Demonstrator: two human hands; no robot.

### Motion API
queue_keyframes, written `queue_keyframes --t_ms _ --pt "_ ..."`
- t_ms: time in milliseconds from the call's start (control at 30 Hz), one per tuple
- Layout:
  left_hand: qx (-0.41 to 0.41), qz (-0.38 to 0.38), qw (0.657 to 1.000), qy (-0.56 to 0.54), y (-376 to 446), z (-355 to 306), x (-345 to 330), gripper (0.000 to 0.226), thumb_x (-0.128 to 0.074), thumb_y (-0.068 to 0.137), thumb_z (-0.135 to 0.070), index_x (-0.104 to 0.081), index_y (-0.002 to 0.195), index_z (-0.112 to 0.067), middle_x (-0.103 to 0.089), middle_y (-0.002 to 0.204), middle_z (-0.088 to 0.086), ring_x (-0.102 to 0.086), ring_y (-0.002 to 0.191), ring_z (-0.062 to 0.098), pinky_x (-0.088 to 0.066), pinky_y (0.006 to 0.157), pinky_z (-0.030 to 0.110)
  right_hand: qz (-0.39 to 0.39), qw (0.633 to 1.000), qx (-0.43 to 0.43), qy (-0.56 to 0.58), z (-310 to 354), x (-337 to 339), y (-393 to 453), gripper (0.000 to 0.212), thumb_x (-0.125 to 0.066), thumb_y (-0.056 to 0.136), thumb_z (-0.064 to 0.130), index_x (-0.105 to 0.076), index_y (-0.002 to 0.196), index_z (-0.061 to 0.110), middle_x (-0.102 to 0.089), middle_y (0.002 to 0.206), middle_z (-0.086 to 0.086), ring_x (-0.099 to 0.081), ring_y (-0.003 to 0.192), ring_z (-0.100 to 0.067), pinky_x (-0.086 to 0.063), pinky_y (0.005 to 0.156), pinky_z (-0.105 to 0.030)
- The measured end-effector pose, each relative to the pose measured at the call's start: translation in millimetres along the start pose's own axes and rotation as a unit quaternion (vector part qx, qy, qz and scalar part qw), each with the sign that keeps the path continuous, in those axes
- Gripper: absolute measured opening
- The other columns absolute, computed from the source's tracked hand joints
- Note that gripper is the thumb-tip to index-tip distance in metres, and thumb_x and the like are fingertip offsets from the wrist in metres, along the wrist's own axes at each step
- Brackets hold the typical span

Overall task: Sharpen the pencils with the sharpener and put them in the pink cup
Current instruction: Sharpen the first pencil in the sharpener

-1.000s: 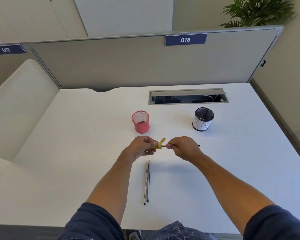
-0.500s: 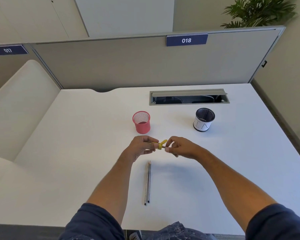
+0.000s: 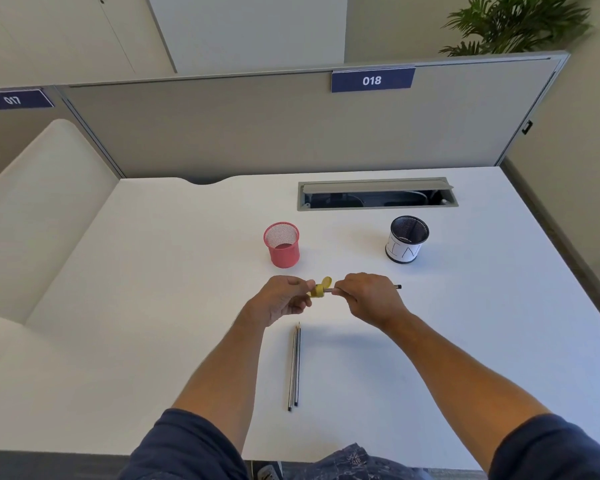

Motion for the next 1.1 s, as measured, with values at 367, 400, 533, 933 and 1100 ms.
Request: queue_keyframes --t_ms 367,400,533,933,1100 --pt "-0.035 0.011 0.997 0.074 1.2 -2.4 2.8 0.027 -0.084 0.077 0.002 -0.080 0.101 -0.009 -0.077 0.096 0.014 -0.073 0.082 0.021 -0.059 0.081 0.029 0.273 0.872 -0.256 0.315 -24.3 -38.6 -7.6 0.033 -0.061 0.098 0.038 -0.078 0.076 0.022 -0.059 0.062 0.000 -0.046 0.055 -0.012 -0.037 0.056 -0.027" --pt "-0.037 0.012 0.997 0.072 1.0 -2.4 2.6 0.029 -0.084 0.075 0.004 -0.080 0.100 -0.009 -0.078 0.097 0.013 -0.075 0.086 0.020 -0.059 0.080 0.027 0.286 0.852 -0.264 0.350 -23.7 -39.2 -9.8 0.034 -0.061 0.098 0.037 -0.078 0.074 0.020 -0.056 0.059 0.000 -0.043 0.053 -0.012 -0.035 0.055 -0.026" --pt "-0.039 0.011 0.997 0.070 -0.1 -3.9 3.2 0.029 -0.085 0.074 0.002 -0.081 0.099 -0.011 -0.079 0.099 0.012 -0.076 0.091 0.018 -0.059 0.082 0.027 0.318 0.803 -0.275 0.422 -20.3 -40.0 -14.1 0.037 -0.056 0.102 0.035 -0.078 0.078 0.018 -0.050 0.058 0.002 -0.036 0.053 -0.014 -0.030 0.052 -0.024" --pt "0.002 -0.036 0.999 -0.014 1.5 1.5 11.7 0.026 -0.074 0.092 -0.028 -0.071 0.091 -0.002 -0.066 0.070 0.016 -0.056 0.057 0.021 -0.050 0.062 0.028 0.090 0.988 -0.044 0.115 -0.3 -3.8 7.8 0.006 -0.066 0.095 0.026 -0.069 0.097 0.020 -0.068 0.084 0.006 -0.062 0.074 -0.021 -0.047 0.059 -0.032" --pt "0.023 -0.010 0.999 -0.037 1.1 5.4 5.8 0.026 -0.071 0.095 -0.028 -0.070 0.096 -0.002 -0.063 0.065 0.011 -0.049 0.052 0.015 -0.048 0.059 0.027 -0.073 0.994 0.076 0.014 20.1 14.8 1.4 0.006 -0.079 0.085 0.010 -0.073 0.084 0.010 -0.061 0.067 -0.005 -0.055 0.054 -0.028 -0.041 0.043 -0.033"
Point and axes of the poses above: each hand's wrist, its own y-axis towards the middle knuckle, its own x-axis out of the back of the hand, z = x × y, the point moved 8 cm from there along y, towards the middle knuckle
